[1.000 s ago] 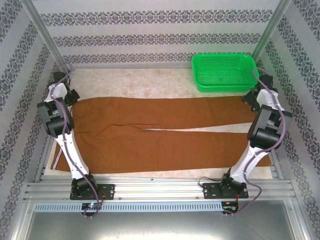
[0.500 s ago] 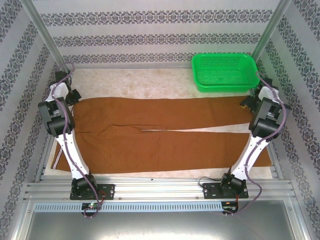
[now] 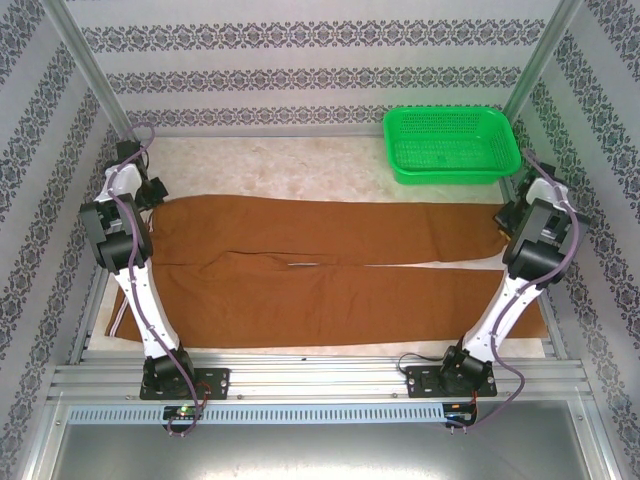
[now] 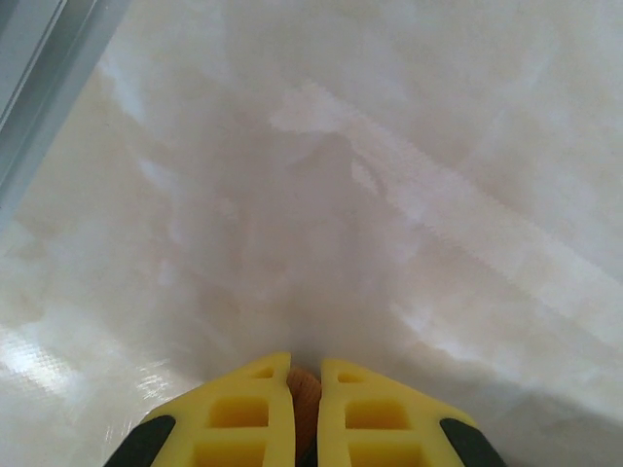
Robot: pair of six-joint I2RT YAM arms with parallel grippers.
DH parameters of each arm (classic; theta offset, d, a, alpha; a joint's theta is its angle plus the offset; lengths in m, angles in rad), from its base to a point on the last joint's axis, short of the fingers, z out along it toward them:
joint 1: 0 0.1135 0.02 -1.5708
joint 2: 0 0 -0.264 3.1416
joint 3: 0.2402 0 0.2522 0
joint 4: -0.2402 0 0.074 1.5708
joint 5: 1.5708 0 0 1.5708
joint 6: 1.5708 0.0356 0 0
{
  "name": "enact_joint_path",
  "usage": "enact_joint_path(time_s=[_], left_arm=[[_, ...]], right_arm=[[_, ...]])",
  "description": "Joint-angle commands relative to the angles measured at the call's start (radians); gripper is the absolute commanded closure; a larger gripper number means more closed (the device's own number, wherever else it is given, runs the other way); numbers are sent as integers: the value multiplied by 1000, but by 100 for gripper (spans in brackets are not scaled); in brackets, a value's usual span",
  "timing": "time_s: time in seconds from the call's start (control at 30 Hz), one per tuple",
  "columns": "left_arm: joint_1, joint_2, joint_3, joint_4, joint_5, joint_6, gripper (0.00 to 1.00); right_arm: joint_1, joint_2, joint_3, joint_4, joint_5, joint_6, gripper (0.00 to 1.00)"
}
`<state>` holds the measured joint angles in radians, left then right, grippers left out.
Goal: Roll up the long pants
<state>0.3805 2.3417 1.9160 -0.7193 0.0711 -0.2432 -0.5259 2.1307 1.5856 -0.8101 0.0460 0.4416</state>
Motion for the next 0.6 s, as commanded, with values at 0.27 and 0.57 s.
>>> enact_joint_path(time_s=[0.27,0.57], left_arm=[[-23,5,21,-104,44,-12,100],[-23,12,19,-97,42,-5,100]], right_arm=[[43,-344,-330,-142,239,15,100],[149,-590,-261,-186,260,-15,16]])
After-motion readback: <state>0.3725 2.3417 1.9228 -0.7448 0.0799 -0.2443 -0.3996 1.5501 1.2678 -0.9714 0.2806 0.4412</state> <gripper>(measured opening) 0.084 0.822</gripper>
